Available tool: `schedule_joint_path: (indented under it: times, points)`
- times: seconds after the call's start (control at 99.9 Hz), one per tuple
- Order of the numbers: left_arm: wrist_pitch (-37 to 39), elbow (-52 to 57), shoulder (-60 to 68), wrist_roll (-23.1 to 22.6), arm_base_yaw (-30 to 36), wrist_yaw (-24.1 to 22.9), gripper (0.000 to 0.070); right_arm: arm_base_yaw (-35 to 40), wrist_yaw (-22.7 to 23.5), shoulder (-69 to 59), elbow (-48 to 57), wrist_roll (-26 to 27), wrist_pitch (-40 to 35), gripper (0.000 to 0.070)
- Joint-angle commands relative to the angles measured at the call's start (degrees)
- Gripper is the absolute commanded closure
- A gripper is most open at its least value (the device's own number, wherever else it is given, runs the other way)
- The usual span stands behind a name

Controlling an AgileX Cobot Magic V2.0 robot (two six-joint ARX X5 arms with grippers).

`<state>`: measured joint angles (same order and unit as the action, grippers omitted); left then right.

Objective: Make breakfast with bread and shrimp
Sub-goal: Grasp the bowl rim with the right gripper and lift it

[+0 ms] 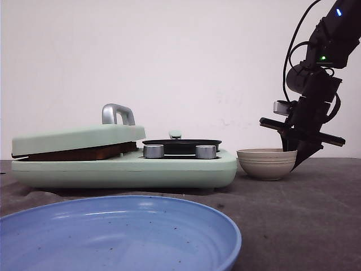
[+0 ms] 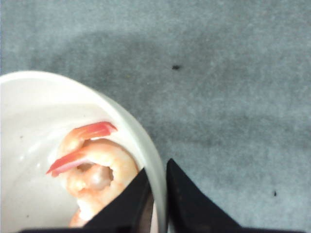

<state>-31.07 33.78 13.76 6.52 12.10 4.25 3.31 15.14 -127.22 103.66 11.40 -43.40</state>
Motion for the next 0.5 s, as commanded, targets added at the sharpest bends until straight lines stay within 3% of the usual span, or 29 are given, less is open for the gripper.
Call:
schedule_joint_path:
  times: [0.0,0.49]
  points:
    - [0.59,0.11,-0.13,-0.92,0.02,-0.2,0.0143,0.24,0.11,-1.36,1.16,0.2,0.26,0.0699]
    - [0.57,0.11,-0.13,-0.9,0.02,-0.2,0.0144,0.37,0.04,5.95,1.29,-0.26,0.09,0.0699]
